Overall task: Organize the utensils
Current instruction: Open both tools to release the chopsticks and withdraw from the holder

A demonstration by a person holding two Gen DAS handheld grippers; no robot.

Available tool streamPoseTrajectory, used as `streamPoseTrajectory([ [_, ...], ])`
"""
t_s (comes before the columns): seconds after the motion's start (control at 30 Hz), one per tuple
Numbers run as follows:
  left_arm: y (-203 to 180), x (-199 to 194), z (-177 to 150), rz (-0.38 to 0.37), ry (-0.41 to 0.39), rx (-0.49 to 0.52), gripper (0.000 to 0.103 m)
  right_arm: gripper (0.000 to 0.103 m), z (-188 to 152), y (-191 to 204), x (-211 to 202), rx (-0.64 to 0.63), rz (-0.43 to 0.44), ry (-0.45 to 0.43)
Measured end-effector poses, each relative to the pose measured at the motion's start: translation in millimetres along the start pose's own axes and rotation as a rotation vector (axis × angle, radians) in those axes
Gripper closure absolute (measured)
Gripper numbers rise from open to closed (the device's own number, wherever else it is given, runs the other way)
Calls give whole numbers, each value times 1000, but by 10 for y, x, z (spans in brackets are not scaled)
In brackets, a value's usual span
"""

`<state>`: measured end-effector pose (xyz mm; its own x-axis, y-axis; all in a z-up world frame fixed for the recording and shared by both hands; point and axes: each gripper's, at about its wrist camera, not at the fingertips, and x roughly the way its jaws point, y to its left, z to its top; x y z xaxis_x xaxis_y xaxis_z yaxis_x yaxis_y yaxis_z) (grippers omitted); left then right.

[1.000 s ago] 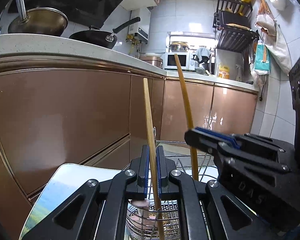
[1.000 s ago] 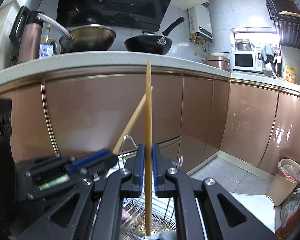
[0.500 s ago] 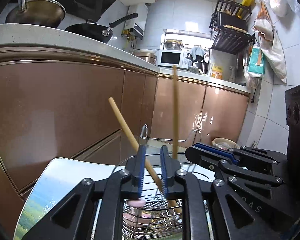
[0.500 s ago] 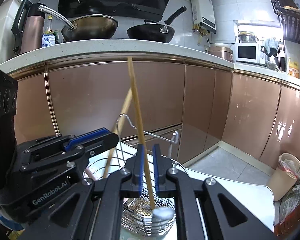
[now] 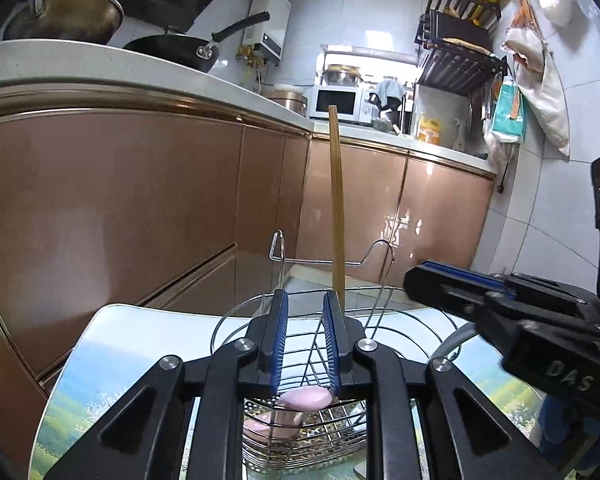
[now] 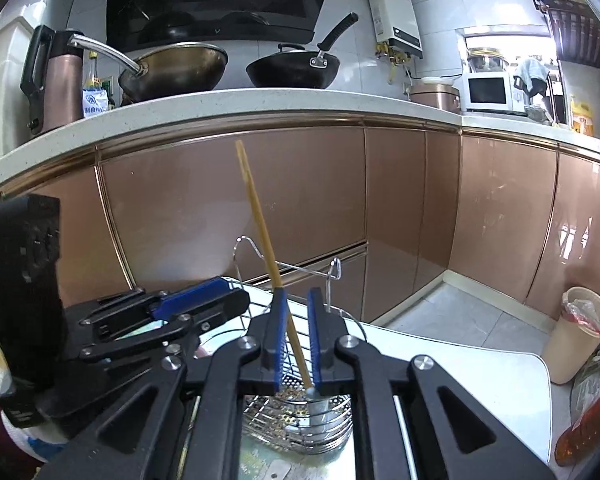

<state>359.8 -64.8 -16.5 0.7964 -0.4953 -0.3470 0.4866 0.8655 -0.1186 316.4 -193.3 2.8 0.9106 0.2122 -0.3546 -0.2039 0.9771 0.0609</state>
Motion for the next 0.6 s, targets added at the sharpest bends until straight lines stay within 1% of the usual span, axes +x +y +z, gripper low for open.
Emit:
streamPoseTrajectory([
  [0.13, -20, -11, 18, -11, 3, -13, 86, 93, 18, 21, -108, -1, 8, -8],
  [0.2, -37, -58, 45, -11, -12, -17, 85, 93, 29, 28, -161, -5, 11, -8],
  [0.27, -48, -98, 90, -17, -21, -24, 77, 93, 41, 42, -231, -7, 10, -11],
  [0.4, -87, -244, 219, -23, -41, -32, 71, 93, 48, 59, -382, -14, 4, 2],
  [0.47, -106, -349, 269, -30, -48, -29, 67, 93, 31, 65, -490, -24, 3, 16],
  [0.53, -131, -453, 306, -36, -48, -32, 63, 93, -7, 69, -608, -29, 5, 44],
  [0.6, -174, -577, 332, -47, -37, -31, 62, 93, -63, 82, -722, -32, 28, 76],
])
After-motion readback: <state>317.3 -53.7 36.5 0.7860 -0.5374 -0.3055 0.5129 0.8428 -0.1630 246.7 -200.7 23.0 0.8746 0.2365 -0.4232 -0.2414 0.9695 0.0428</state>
